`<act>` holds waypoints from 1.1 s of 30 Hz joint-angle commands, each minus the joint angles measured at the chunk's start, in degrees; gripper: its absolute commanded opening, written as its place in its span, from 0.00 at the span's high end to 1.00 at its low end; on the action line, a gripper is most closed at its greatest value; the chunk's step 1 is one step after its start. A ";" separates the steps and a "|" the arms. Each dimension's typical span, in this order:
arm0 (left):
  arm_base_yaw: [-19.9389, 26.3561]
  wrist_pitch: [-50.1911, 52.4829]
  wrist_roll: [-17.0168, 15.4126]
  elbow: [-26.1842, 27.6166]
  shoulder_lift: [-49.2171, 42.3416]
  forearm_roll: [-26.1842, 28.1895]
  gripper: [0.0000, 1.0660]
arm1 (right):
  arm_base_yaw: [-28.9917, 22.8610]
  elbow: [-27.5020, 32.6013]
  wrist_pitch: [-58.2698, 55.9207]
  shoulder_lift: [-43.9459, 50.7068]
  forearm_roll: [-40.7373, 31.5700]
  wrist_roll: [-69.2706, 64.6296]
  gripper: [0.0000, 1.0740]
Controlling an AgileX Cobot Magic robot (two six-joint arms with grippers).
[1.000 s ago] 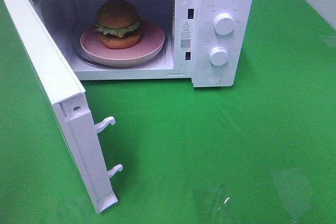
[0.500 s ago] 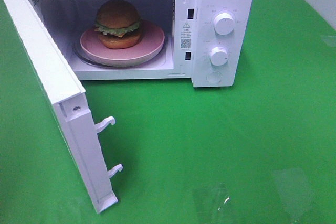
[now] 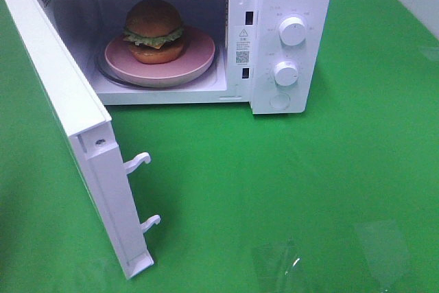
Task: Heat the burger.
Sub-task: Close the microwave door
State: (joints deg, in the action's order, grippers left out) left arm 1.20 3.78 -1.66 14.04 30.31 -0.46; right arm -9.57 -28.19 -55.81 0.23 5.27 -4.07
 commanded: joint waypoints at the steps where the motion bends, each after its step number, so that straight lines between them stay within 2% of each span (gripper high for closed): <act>1: 0.06 6.99 -0.17 -1.55 2.01 0.11 1.00 | 0.23 0.06 0.69 1.60 0.34 -0.46 0.30; 10: 0.06 18.96 -0.40 -2.46 13.41 -0.06 1.00 | 0.23 0.06 0.69 1.60 0.34 -0.46 0.30; 13: 0.06 23.20 -2.01 -2.46 17.93 -1.95 1.00 | 0.23 0.06 0.69 1.60 0.34 -0.46 0.30; 16: 0.06 28.48 -4.87 -2.46 23.03 -7.33 1.00 | 0.23 0.06 0.69 1.60 0.34 -0.46 0.30; 17: 0.06 28.48 -4.87 -2.46 23.03 -7.33 1.00 | 0.23 0.06 0.69 1.60 0.34 -0.46 0.30; 18: 0.06 31.28 -6.59 -2.46 25.90 -9.91 1.00 | 0.23 0.06 0.69 1.60 0.34 -0.46 0.30; 19: 0.06 31.28 -6.59 -2.46 25.90 -9.91 1.00 | 0.23 0.06 0.69 1.60 0.34 -0.46 0.30; 20: 0.06 33.98 -8.59 -2.46 28.59 -12.09 1.00 | 0.23 0.06 0.69 1.60 0.34 -0.46 0.30; 21: 0.06 33.98 -8.59 -2.46 28.59 -12.09 1.00 | 0.23 0.06 0.69 1.60 0.34 -0.46 0.30; 23: 0.06 38.90 -11.06 -2.29 33.29 -14.61 1.00 | 0.23 0.06 0.69 1.60 0.34 -0.46 0.30; 32: 0.06 42.80 -13.46 -0.34 40.05 -20.80 1.00 | 0.23 0.06 0.69 1.60 0.34 -0.46 0.30; 33: 0.06 43.43 -14.15 0.40 41.37 -22.92 1.00 | 0.23 0.06 0.69 1.60 0.34 -0.46 0.30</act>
State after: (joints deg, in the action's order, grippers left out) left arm 1.20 46.07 -15.01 13.87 71.62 -22.52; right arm -9.57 -28.19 -55.81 0.23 5.27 -4.07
